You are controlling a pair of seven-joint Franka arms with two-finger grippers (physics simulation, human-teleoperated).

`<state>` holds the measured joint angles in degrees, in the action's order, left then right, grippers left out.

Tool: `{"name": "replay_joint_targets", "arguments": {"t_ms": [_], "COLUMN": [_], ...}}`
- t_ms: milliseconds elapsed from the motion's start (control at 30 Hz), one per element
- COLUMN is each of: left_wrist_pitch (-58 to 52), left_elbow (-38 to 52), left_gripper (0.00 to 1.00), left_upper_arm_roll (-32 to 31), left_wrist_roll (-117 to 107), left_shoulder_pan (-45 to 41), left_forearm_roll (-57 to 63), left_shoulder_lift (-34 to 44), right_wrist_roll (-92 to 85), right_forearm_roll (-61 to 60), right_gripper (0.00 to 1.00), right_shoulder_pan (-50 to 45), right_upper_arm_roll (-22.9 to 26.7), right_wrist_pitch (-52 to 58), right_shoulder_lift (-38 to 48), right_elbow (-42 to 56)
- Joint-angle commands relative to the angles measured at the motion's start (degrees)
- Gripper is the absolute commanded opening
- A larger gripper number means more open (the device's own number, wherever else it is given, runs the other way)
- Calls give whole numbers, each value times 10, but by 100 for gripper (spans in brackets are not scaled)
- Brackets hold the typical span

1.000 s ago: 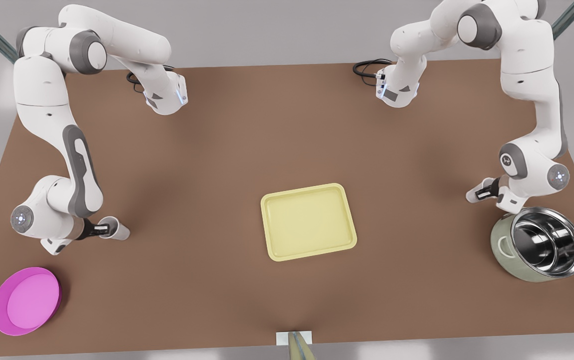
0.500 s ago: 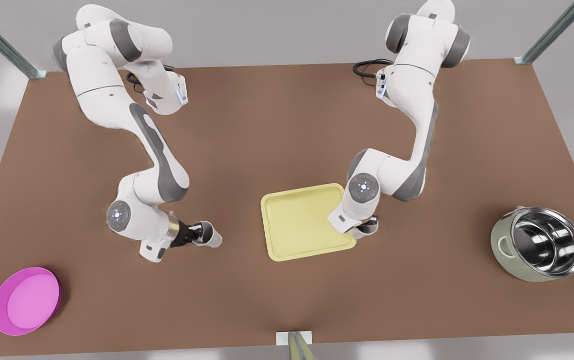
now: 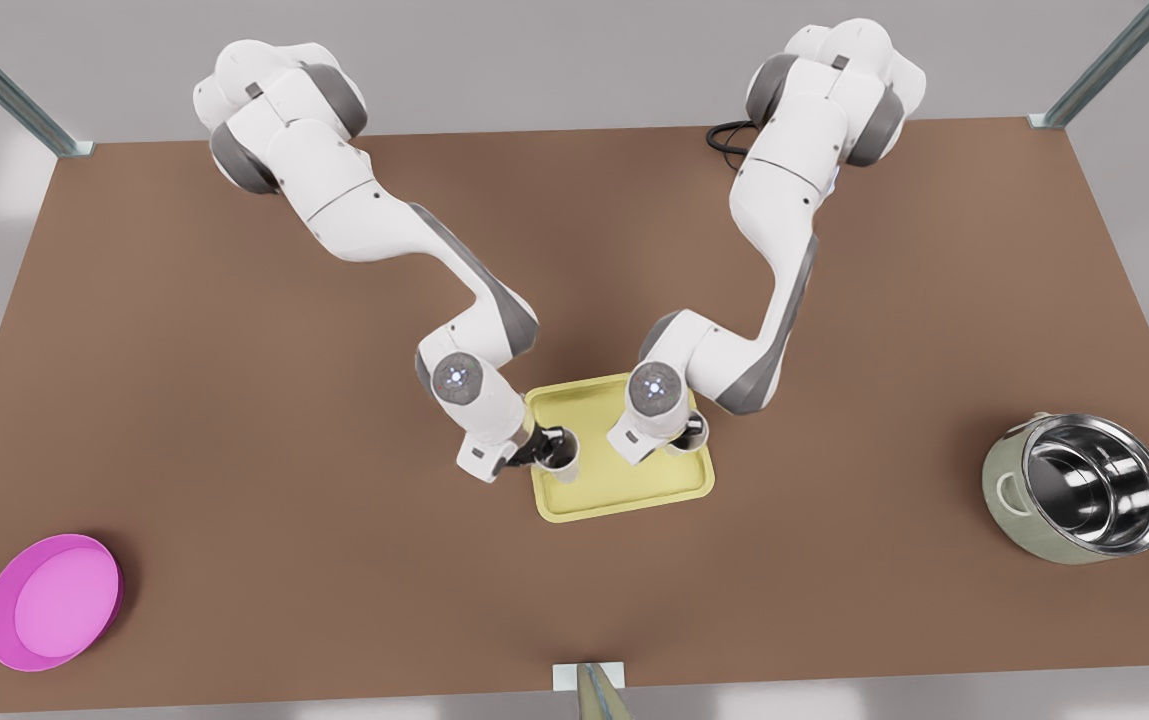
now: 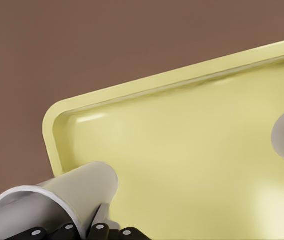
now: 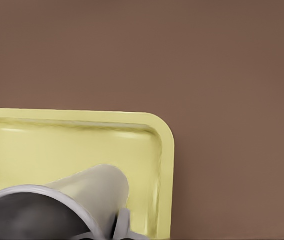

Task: Use both arms to respectively pick up the white IKEA cups from the middle-left and middle-right positions, then place the white IKEA cups onto the middle-middle tray, ensuring that the cups remain upright and do not tip over

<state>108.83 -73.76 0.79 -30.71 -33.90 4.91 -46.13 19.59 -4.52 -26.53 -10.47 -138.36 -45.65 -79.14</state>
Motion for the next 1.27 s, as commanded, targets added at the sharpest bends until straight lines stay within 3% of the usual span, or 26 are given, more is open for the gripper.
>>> {"name": "replay_joint_targets", "arguments": {"t_ms": [0,33,67,100,133,200,233,267,300,433,467,500,533,600,667,767,833,900,967,1033,1100,1233], "left_wrist_pitch": [3,3,3,8,15,15,15,12,8,-83,-122,-232,-380,-454,-368,-339,-342,-343,-350,-350,-350,-350], "left_elbow": [0,0,0,0,-1,-1,0,1,1,1,2,30,141,178,33,30,31,33,41,41,41,41], "left_gripper": [21,25,36,56,61,100,100,100,100,100,100,100,100,100,100,100,100,100,100,100,100,100], "left_upper_arm_roll": [-1,-1,-1,-1,-3,-3,-4,-4,-4,-12,-12,-11,-12,-15,-10,-11,-11,-11,-11,-10,-10,-11], "left_wrist_roll": [-90,-88,-88,-88,-88,-88,-90,-89,-88,-89,-88,-88,-87,31,299,300,301,301,301,301,301,300], "left_shoulder_pan": [1,1,2,3,4,5,5,6,9,19,30,52,100,150,180,180,180,178,178,179,181,178], "left_forearm_roll": [-6,-6,-6,-6,-7,-7,-8,-8,-8,-17,-43,-44,-43,-39,0,-23,-23,-22,-22,-23,-22,-23], "left_shoulder_lift": [-6,-8,-9,-9,-9,-8,-7,-5,-1,60,107,154,165,210,323,330,329,326,318,312,311,307], "right_wrist_roll": [264,264,264,264,264,263,262,263,258,255,254,254,254,257,255,67,-171,-243,-236,-206,-183,-187], "right_forearm_roll": [5,5,6,6,7,7,7,8,12,12,12,12,11,8,6,2,6,20,49,49,49,48], "right_gripper": [21,21,21,21,21,21,29,78,100,100,100,100,100,100,100,100,100,100,100,100,100,100], "right_shoulder_pan": [-5,-9,-9,-9,-9,-9,-9,-9,-12,-11,-10,-8,-4,-2,15,139,300,370,372,370,369,370], "right_upper_arm_roll": [0,0,-1,-1,-1,-1,-1,-1,-1,-1,0,0,0,-1,-2,-5,-2,2,8,7,6,5], "right_wrist_pitch": [-29,-29,-29,-29,-29,-29,-29,-29,-31,-31,-31,-31,-31,-20,77,255,293,343,443,477,553,579], "right_shoulder_lift": [-7,-13,-16,-20,-24,-26,-31,-34,-41,-39,-37,-37,-34,-7,93,144,101,119,202,290,301,307], "right_elbow": [0,0,-1,-1,0,-1,0,0,1,11,12,12,12,2,-33,-33,-34,-31,-34,-62,-4,8]}}
